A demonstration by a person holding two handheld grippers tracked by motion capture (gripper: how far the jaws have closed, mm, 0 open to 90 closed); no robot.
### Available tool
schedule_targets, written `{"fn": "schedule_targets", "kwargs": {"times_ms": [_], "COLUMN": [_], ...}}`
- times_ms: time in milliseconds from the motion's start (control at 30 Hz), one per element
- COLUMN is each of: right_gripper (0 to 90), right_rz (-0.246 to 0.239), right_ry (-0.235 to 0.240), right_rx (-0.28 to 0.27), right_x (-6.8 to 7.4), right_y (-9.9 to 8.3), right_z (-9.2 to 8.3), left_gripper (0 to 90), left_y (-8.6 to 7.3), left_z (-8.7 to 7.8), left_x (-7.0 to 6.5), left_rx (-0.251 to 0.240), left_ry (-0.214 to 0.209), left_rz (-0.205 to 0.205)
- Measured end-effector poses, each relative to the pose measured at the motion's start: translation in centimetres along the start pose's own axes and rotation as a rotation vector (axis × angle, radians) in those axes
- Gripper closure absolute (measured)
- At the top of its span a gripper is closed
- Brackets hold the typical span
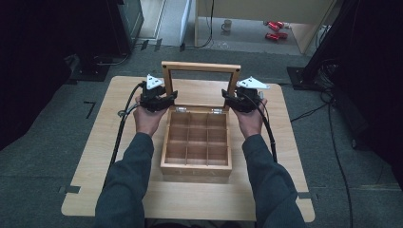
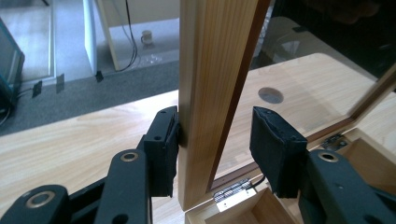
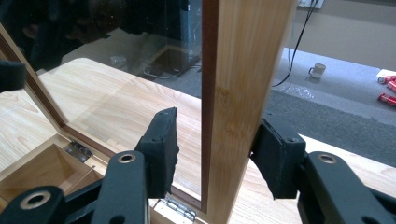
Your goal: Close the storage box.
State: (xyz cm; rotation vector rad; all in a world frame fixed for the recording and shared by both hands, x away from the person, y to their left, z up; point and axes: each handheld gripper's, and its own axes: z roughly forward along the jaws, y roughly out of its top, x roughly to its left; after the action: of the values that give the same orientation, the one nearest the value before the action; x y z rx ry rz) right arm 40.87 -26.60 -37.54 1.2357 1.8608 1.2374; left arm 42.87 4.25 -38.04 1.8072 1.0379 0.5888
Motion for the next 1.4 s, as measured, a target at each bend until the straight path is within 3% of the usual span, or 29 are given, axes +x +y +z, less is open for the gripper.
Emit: {"fn": "schedule_targets", "kwargs": {"times_ms": [400,800,1133,1400], "right_gripper": [53.4,53.2,52.3,54.5], "right_rz": [-0.003,-0.022,-0.047,0.001], "right_ry": [0.004,0.003,-0.001,-0.001], "right_rx": [0.003,0.008,0.015,0.012], "right_x": [0.2,0.6,0.9,-0.1], "right_y": [-0.4,-0.6,-1.0,-2.4], "right_z": [-0.7,-1.4,-1.8,-2.6], "left_gripper": [58.6,63.9,67.5,70.3], "left_y": [-0.1,-0.7,-1.0,-1.0], "left_z": [-1.7,-3.1,-3.6,-3.7], "left_x": [0.0,0.5,0.0,-0.3], "left_rx": [-0.029,-0.043,-0.042,-0.04], "left_ry": [-0.007,-0.012,-0.02,-0.02], "left_rz": [0.018,-0.007,0.024,0.026]}}
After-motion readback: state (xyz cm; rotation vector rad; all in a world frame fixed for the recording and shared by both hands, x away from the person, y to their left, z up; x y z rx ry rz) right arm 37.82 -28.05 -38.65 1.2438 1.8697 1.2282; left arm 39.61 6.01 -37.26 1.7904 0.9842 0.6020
